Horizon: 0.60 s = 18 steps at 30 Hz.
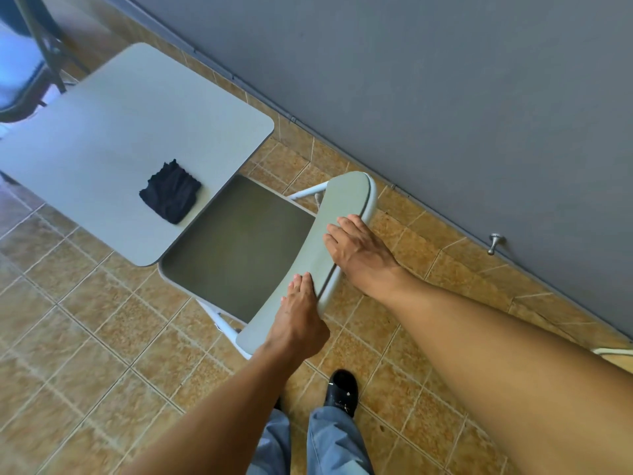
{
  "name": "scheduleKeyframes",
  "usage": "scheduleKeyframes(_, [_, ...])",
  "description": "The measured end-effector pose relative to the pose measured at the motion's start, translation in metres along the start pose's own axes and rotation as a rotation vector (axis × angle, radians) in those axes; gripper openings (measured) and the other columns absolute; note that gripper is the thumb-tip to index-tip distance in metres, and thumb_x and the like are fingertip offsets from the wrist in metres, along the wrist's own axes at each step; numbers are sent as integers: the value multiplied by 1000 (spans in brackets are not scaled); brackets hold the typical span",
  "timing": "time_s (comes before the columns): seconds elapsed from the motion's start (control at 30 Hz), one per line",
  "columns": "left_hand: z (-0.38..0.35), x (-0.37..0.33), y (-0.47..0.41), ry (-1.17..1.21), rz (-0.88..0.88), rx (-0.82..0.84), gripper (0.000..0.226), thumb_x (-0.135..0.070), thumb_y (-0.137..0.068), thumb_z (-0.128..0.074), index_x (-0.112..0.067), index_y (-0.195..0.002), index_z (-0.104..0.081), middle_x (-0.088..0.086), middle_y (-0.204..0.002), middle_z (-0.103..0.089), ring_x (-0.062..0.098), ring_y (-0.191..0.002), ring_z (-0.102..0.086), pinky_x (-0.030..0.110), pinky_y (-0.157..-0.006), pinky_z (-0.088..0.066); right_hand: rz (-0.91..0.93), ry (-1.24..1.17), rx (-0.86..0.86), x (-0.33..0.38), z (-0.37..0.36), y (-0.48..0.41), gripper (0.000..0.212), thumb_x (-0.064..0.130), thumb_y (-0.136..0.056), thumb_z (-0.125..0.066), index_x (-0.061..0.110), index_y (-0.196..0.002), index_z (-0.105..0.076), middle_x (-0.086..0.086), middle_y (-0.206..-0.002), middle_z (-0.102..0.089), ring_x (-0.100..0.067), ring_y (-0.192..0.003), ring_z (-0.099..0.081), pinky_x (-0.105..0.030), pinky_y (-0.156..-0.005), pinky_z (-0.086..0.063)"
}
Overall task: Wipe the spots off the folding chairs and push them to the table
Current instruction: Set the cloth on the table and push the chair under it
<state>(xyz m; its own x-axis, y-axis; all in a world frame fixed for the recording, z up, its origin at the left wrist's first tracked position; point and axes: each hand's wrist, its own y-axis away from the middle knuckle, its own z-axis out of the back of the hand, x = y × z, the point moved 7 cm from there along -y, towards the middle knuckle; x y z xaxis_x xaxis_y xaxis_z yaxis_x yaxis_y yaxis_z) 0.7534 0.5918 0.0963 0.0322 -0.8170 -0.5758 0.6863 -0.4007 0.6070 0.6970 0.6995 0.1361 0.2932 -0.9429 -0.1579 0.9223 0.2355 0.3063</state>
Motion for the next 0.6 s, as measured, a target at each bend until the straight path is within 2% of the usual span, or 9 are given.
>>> scheduleKeyframes(0.1, [12, 5, -10, -23, -8, -1, 91, -1, -77, -50, -12, -152, 1, 9, -161, 3, 20, -148, 1, 33, -120, -6, -28, 4, 32, 0, -2, -15, 47, 1, -92, -41, 3, -139, -41, -16, -144, -43, -35, -140, -30, -42, -121, -9])
scheduleKeyframes(0.33, [34, 17, -28, -85, -24, 26, 91, -4, -77, -52, -12, -152, -1, 10, -161, 1, 21, -148, -3, 29, -117, -10, -63, 15, 39, 2, 0, -46, 33, 5, -89, -46, 10, -120, -54, -11, -123, -57, -31, -122, -45, -42, -115, -25])
scheduleKeyframes(0.6, [57, 19, -40, -131, -4, 36, 89, -5, -79, -54, -15, -152, -4, 12, -159, -10, 27, -144, -21, 37, -114, -28, -141, -34, 28, 2, 6, -66, 40, 9, -92, -47, 6, -132, -50, -14, -139, -50, -33, -141, -31, -44, -121, -13])
